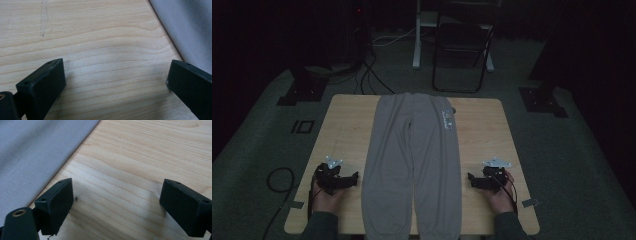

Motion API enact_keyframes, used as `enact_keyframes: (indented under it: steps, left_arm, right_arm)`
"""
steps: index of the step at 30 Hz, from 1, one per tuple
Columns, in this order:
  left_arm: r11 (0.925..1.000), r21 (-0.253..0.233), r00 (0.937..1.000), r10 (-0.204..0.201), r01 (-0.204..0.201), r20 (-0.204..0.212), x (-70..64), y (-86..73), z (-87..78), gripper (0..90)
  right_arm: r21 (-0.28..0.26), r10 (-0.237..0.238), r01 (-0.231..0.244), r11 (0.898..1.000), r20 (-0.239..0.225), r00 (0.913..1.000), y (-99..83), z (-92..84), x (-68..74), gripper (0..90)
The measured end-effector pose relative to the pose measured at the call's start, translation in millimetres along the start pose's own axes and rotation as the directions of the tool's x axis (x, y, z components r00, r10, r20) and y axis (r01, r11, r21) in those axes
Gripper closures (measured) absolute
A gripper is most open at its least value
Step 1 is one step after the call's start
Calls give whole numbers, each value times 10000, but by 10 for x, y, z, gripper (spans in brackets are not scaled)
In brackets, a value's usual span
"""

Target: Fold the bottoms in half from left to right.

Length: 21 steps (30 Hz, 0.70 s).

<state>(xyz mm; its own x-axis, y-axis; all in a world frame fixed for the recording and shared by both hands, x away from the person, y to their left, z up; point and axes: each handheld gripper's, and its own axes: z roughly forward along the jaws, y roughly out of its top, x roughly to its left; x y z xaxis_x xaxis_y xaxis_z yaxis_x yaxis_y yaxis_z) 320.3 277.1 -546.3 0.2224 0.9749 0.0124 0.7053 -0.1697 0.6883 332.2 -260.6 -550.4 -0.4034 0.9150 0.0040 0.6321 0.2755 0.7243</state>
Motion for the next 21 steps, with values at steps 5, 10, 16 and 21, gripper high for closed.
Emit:
enact_keyframes:
  steps: [5,10,16,21]
  left_arm:
    - [9996,-268,9999,-118,115,-95,-2,-40,-50,107]
    - [9993,-341,9998,-145,142,-99,-12,-57,-67,161]
    - [9990,-436,10000,-42,42,-4,-57,-87,-113,255]
    - [9993,-361,9999,-97,95,-64,-108,-90,-145,327]
  right_arm:
    - [7,48,-49,10000,24,10000,-4,-5,4,113]
    - [9,46,-46,10000,24,10000,-4,-5,3,113]
    - [9,54,-54,10000,26,10000,-5,-5,4,113]
    - [9,55,-55,10000,27,10000,-5,-5,4,114]
